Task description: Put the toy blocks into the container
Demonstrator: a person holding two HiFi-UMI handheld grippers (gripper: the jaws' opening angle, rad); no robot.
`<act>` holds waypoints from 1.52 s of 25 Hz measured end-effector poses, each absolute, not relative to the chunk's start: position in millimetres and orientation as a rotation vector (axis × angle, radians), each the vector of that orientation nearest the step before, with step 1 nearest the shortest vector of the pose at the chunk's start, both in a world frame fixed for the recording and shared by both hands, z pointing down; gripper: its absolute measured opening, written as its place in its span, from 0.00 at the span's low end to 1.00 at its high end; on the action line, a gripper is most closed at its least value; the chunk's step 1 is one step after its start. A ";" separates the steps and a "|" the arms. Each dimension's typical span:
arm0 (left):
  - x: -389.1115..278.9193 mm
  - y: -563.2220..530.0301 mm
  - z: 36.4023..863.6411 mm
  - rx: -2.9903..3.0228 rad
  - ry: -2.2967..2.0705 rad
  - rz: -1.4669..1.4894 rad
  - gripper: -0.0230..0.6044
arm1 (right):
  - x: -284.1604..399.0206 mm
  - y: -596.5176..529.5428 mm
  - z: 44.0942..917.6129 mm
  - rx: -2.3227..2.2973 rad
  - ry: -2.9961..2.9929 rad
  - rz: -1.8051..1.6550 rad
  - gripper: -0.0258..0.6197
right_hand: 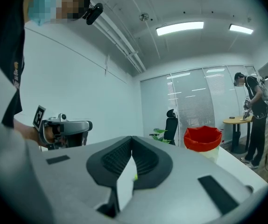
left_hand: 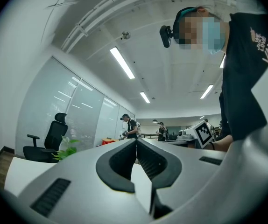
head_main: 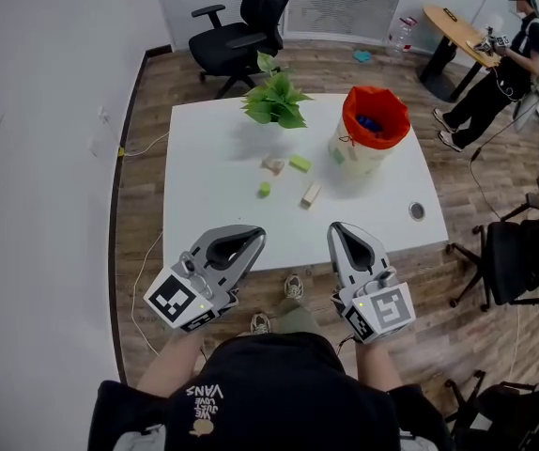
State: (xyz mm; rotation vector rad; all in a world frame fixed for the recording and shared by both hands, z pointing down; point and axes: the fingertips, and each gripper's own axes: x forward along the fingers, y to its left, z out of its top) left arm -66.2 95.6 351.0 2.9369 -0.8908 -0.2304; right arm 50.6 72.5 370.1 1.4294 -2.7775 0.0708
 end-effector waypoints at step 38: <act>-41.7 -72.8 363.2 2.847 -1.079 -0.202 0.05 | 46.0 -105.2 383.3 1.150 -2.881 0.111 0.07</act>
